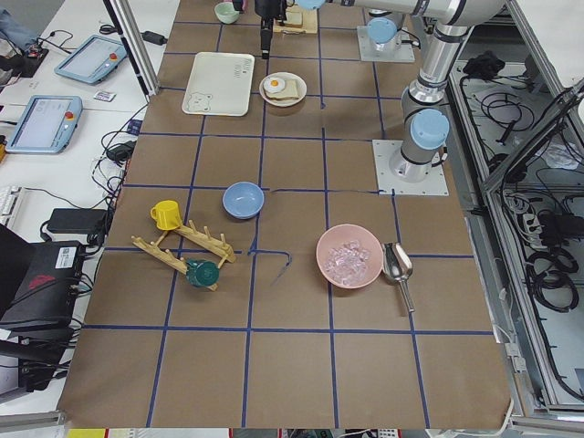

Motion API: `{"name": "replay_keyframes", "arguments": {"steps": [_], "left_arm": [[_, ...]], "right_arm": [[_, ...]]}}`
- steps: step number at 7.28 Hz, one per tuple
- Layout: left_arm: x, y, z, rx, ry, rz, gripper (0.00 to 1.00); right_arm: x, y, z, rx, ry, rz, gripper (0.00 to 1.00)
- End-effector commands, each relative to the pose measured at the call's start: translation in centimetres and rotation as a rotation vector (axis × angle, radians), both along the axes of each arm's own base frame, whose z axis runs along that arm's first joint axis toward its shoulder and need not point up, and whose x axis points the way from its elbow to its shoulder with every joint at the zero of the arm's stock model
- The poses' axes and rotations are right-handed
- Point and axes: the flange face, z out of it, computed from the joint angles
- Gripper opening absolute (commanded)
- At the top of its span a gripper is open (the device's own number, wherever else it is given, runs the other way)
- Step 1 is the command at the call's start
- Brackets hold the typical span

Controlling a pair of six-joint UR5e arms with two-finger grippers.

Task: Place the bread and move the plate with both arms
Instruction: 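Close the right gripper on the edge of the bread slice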

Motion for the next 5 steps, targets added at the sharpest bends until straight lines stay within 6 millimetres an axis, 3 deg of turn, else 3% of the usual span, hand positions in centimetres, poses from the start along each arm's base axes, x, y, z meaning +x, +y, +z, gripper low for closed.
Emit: {"name": "replay_keyframes", "arguments": {"steps": [1, 4, 5], "left_arm": [[0.0, 0.0, 0.0, 0.000, -0.001, 0.000, 1.00], [0.0, 0.0, 0.0, 0.000, -0.001, 0.000, 1.00], [0.0, 0.1, 0.1, -0.001, -0.001, 0.000, 1.00]], "right_arm": [[0.0, 0.0, -0.1, 0.002, 0.001, -0.012, 0.00], [0.3, 0.5, 1.0, 0.030, -0.007, -0.039, 0.00], [0.3, 0.5, 2.2, 0.028, -0.007, -0.043, 0.00]]}}
